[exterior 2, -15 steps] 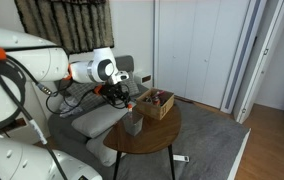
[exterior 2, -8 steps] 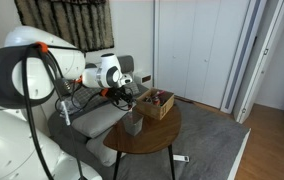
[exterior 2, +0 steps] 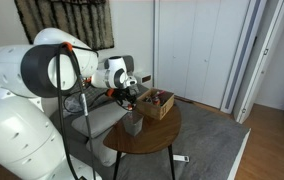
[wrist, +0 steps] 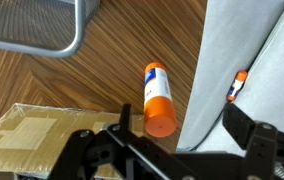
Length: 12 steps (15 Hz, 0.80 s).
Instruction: Put the container upright then put the orange and white object inside
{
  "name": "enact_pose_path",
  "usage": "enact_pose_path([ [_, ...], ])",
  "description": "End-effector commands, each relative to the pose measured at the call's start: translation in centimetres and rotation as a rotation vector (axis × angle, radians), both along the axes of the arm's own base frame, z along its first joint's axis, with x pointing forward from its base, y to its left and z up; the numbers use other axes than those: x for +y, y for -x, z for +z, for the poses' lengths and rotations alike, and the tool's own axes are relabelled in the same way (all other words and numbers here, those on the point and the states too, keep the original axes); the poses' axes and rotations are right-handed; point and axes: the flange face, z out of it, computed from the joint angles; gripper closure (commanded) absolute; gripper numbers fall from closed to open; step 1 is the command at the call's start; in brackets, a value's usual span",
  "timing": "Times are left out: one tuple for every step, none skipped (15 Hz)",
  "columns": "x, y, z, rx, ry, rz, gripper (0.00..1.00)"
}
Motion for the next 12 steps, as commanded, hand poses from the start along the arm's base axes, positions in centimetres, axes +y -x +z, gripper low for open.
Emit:
enact_pose_path([
  [-0.1, -1.4, 0.2, -0.006, 0.005, -0.011, 0.32],
  [-0.2, -1.6, 0.1, -0.004, 0.006, -0.015, 0.39],
  [-0.2, -1.7, 0.1, -0.003, 0.006, -0.016, 0.46],
  [-0.4, -1.8, 0.1, 0.0, 0.008, -0.02, 0.54],
  [-0.5, -1.9, 0.0, 0.001, 0.008, -0.022, 0.61],
  [-0.6, -2.0, 0.0, 0.002, 0.013, -0.032, 0.24],
  [-0.7, -2.1, 0.1, 0.004, 0.014, -0.034, 0.21],
  [-0.9, -2.2, 0.1, 0.003, 0.02, -0.038, 0.2],
  [-1.0, -2.2, 0.1, 0.005, 0.024, -0.042, 0.13],
  [-1.1, -2.3, 0.1, 0.01, 0.034, -0.046, 0.07],
  [-1.3, -2.3, 0.0, 0.015, 0.043, -0.05, 0.02],
  [-1.3, -2.3, -0.1, 0.024, 0.048, -0.048, 0.0],
])
